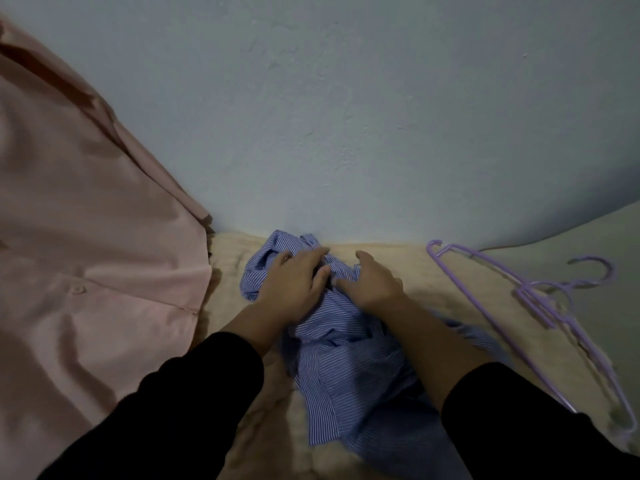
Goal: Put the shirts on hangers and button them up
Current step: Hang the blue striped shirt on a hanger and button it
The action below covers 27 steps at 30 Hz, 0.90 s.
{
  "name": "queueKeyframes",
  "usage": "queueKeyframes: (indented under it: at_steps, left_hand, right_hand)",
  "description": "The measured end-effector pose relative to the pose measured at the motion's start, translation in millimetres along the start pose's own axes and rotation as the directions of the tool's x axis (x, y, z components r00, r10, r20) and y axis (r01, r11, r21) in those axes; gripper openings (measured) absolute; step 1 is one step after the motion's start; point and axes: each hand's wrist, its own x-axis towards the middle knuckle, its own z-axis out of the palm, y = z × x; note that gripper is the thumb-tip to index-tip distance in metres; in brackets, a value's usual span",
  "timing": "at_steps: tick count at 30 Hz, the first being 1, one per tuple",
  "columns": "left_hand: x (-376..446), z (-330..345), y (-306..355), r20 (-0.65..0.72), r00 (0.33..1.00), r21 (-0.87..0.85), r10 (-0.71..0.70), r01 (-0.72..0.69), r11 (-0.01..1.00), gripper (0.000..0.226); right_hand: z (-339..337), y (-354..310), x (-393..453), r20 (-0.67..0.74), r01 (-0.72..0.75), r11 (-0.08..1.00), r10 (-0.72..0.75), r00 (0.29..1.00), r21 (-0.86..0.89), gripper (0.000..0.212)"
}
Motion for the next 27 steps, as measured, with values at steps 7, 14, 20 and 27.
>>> queueKeyframes:
  at_steps: [7, 14, 20, 27]
  left_hand:
    - [2, -7, 11, 0.179, 0.947, -0.130, -0.265, 0.290, 0.948, 0.055]
    - [-15, -56, 38, 0.214, 0.935, -0.486, -0.283, 0.353, 0.800, 0.065]
    - [-21, -168, 104, 0.167, 0.978, -0.740, -0.123, 0.207, 0.640, 0.059]
    - [-45, -284, 160, -0.070, 0.993, -0.760, -0.097, 0.010, 0.650, 0.051]
  right_hand:
    - [-8, 4, -22, 0.359, 0.028, 0.970, -0.115, 0.926, 0.240, 0.046]
    - [-42, -4, -67, 0.197, -0.007, 0.832, -0.123, 0.973, 0.554, 0.023]
    - [-112, -48, -98, -0.137, 0.186, 0.749, -0.127, 0.982, 0.636, 0.059]
    - [-203, -91, -157, -0.601, 0.284, 0.814, 0.097, 0.793, 0.506, 0.051]
